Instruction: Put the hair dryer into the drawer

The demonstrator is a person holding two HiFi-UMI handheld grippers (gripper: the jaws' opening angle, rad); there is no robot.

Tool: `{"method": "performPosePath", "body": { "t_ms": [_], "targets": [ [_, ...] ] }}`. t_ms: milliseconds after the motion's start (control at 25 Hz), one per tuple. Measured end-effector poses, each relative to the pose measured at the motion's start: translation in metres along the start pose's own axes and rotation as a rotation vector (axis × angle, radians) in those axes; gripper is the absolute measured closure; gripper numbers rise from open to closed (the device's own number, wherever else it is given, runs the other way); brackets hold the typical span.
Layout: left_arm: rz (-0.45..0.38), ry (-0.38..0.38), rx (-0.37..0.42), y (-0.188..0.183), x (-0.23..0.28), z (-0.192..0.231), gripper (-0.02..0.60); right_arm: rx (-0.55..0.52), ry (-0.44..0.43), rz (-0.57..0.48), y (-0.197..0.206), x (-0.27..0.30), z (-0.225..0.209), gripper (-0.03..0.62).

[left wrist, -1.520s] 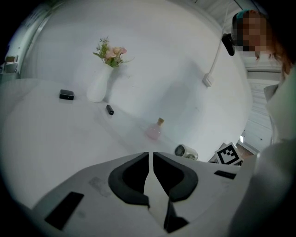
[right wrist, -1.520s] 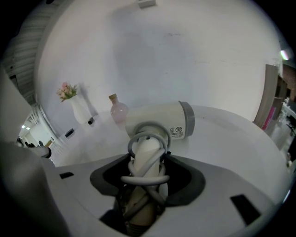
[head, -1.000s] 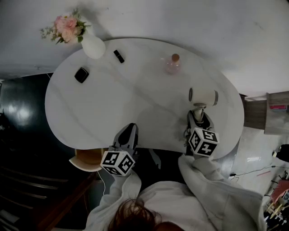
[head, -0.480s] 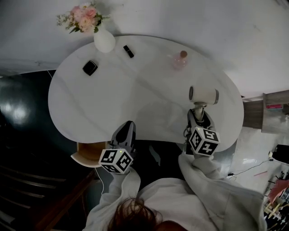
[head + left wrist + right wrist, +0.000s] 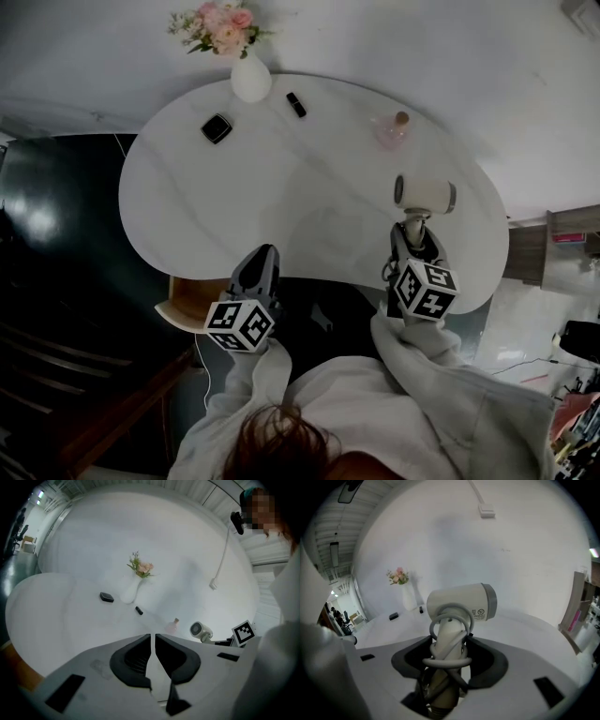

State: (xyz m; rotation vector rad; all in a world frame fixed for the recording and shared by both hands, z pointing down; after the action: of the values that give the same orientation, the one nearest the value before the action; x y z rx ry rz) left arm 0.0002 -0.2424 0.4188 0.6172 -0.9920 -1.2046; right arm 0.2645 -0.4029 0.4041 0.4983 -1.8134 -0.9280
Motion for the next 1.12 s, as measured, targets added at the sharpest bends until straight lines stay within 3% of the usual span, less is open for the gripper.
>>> {"method": "performPosePath", "body": {
  "t_ms": [320, 1120],
  "targets": [
    [-0.038, -0.067, -0.016, -0.003, -0.032, 0.016, 0.545, -0.037, -0.098, 0.022, 0.004, 0.008, 0.043, 0.321],
    [-0.179, -0.397, -0.143, 0.009, -0.158, 0.095, 0.545, -0.261, -0.423, 0.169, 0.048, 0.029, 0.204, 0.321]
  ]
}}
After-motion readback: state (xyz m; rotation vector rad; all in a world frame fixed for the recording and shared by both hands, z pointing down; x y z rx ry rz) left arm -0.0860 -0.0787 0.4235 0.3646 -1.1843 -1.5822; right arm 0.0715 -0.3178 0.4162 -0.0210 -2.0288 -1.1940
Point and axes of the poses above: the fingertips, and each gripper's own axes: x forward along the fingers, z to its left, y out of its underside, the point moved 4 cm from there along -x, backward along the fingers, and after that the axes turned 6 degrees about x, right-handed, at the moved point
